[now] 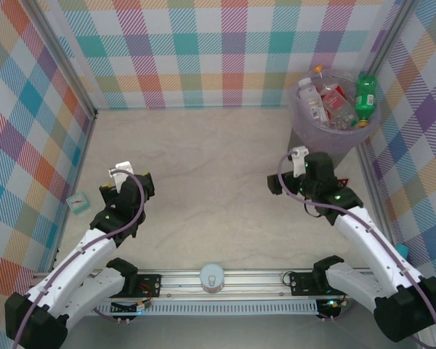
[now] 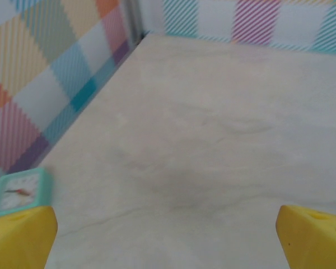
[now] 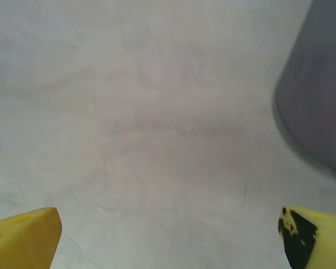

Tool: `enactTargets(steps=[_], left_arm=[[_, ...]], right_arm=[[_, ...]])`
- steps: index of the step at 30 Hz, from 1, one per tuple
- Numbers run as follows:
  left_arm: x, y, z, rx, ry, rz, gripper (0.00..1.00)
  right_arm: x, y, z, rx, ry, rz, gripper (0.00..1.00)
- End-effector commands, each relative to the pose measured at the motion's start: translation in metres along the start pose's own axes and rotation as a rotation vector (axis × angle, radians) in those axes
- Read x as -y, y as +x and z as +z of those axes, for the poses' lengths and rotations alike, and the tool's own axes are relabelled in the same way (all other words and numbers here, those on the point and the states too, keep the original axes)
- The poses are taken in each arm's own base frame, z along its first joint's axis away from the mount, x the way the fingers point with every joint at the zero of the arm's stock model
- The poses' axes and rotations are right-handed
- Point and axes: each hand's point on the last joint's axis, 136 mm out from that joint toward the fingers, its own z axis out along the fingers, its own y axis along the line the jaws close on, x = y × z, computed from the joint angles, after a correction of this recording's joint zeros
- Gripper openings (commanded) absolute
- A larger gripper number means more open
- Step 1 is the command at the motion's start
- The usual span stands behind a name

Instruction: Put the plastic bottles in the bin

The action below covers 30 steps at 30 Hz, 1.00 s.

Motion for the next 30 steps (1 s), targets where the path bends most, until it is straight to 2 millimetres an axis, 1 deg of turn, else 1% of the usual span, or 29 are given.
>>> enactTargets(steps=[1, 4, 7, 9, 12, 15, 16, 19, 25, 28, 30], left_arm=[[-0.013, 0.005, 0.015, 0.044, -0.053, 0.015, 1.0], [-0.018, 0.018, 0.031, 0.06, -0.075, 0.004, 1.0], [-0.016, 0.032, 0.05, 0.043, -0.035, -0.027, 1.0], [-0.012, 0.038, 0.062, 0.036, -0.004, -0.055, 1.0], [-0.001, 0.04, 0.076, 0.029, 0.041, -0.055, 1.0], [0.01, 0.038, 0.089, 0.049, 0.086, -0.048, 1.0], [0.014, 0.04, 0.094, 0.048, 0.115, -0.052, 1.0], [0.022, 0.036, 0.105, 0.053, 0.139, -0.048, 1.0], [0.035, 0.029, 0.122, 0.07, 0.164, -0.026, 1.0], [0.043, 0.03, 0.129, 0.039, 0.182, -0.02, 1.0], [0.046, 0.029, 0.13, 0.06, 0.202, -0.04, 1.0]], right_arm=[[0.017, 0.004, 0.019, 0.062, 0.089, -0.007, 0.99], [0.037, 0.016, 0.04, 0.087, 0.193, -0.041, 0.99], [0.054, 0.029, 0.061, 0.087, 0.268, -0.077, 0.99], [0.06, 0.036, 0.074, 0.086, 0.28, -0.08, 0.99], [0.063, 0.038, 0.087, 0.141, 0.286, -0.099, 0.99], [0.068, 0.029, 0.092, 0.187, 0.297, -0.097, 0.99], [0.071, 0.025, 0.093, 0.204, 0.308, -0.12, 0.99], [0.081, 0.013, 0.095, 0.266, 0.328, -0.084, 0.99], [0.09, 0.003, 0.102, 0.286, 0.351, -0.11, 0.99], [0.098, 0.002, 0.103, 0.295, 0.358, -0.095, 0.99], [0.106, 0.003, 0.104, 0.324, 0.369, -0.08, 0.99]])
